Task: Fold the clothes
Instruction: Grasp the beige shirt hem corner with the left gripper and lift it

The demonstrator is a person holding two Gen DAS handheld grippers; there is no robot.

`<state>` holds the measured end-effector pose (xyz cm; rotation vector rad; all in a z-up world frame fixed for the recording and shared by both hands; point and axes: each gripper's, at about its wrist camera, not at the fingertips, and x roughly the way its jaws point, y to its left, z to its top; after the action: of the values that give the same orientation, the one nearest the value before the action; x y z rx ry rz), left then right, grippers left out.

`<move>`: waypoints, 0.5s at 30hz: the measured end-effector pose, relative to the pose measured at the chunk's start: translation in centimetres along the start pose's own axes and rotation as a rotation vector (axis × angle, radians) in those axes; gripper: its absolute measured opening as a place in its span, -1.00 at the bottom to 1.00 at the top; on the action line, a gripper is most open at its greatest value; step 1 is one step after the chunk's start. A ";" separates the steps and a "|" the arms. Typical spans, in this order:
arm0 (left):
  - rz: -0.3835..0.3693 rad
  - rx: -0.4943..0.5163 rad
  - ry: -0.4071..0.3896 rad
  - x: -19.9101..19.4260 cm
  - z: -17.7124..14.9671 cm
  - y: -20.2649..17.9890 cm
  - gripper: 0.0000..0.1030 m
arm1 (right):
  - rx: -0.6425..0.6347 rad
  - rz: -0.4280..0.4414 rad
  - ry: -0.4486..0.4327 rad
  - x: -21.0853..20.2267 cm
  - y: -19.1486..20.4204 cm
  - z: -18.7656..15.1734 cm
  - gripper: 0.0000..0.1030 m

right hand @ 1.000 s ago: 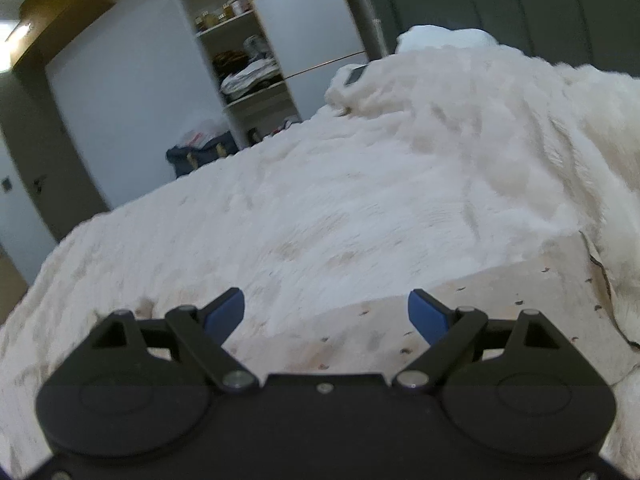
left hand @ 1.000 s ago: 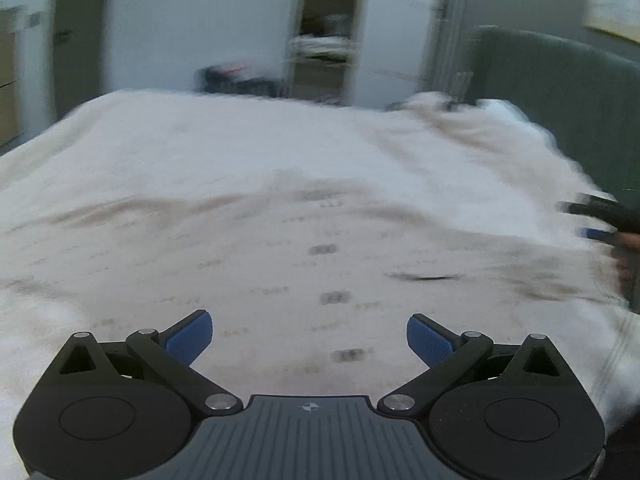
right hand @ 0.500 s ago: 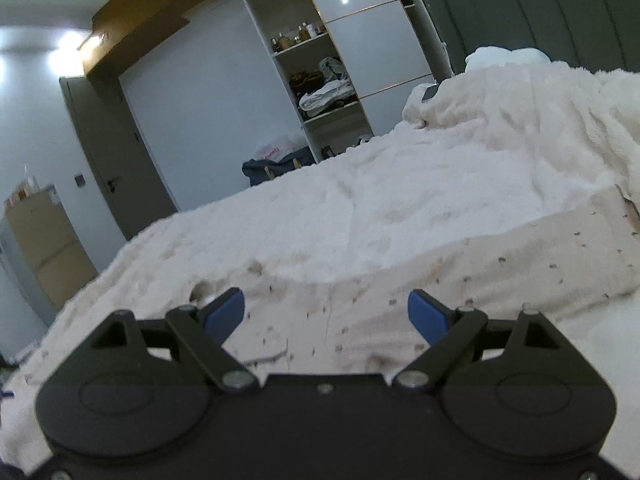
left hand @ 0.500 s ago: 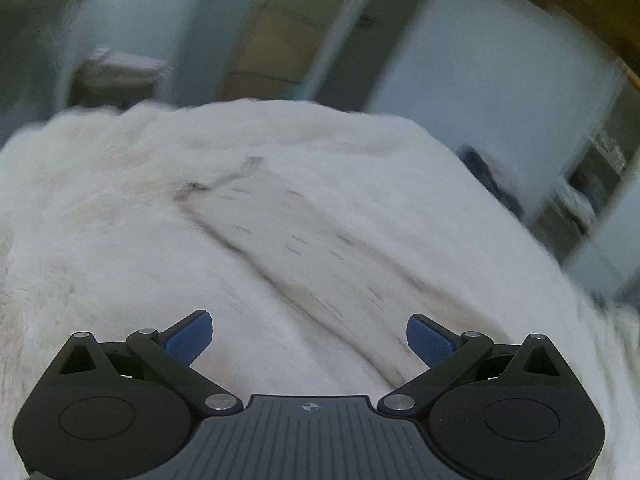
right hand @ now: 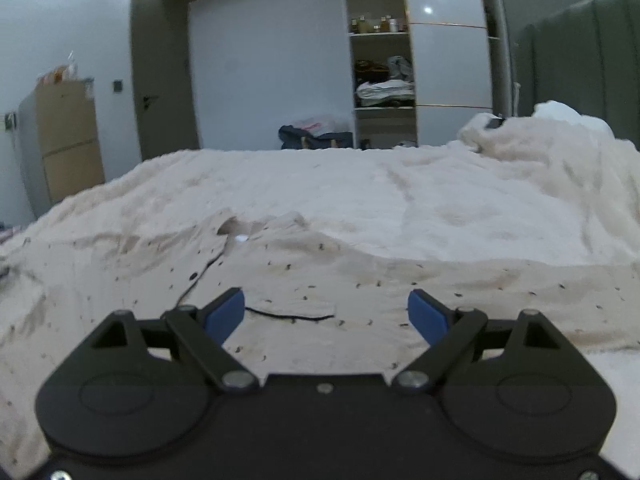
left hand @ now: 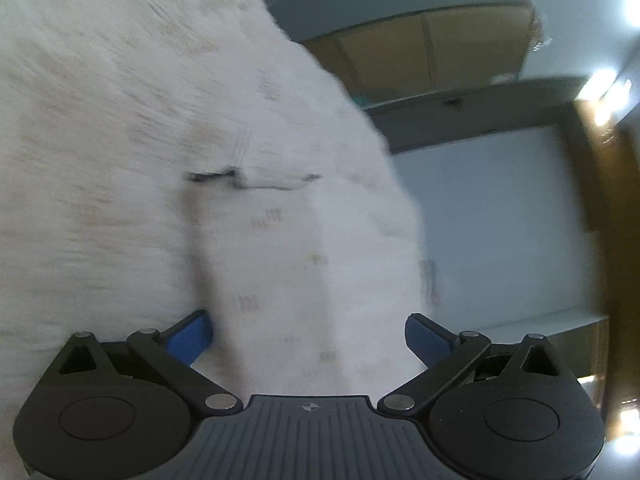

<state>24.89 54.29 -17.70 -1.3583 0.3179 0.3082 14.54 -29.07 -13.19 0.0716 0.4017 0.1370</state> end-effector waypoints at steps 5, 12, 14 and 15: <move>0.018 -0.011 -0.032 0.8 -0.2 0.5 0.88 | -0.001 -0.002 0.014 0.6 -0.1 -0.1 0.72; 0.142 0.133 -0.117 2.7 -0.3 -0.2 -0.95 | 0.017 -0.014 0.024 0.7 -0.2 -0.4 0.72; 0.112 0.189 -0.136 1.9 -0.8 -1.1 -0.96 | 0.018 -0.015 0.023 0.7 -0.2 -0.3 0.72; 0.094 0.232 -0.149 1.3 -1.2 -1.8 -0.96 | 0.022 -0.014 0.018 0.6 -0.2 -0.3 0.72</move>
<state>26.75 52.85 -16.82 -1.0880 0.2843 0.4344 15.04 -29.20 -13.70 0.0897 0.4214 0.1194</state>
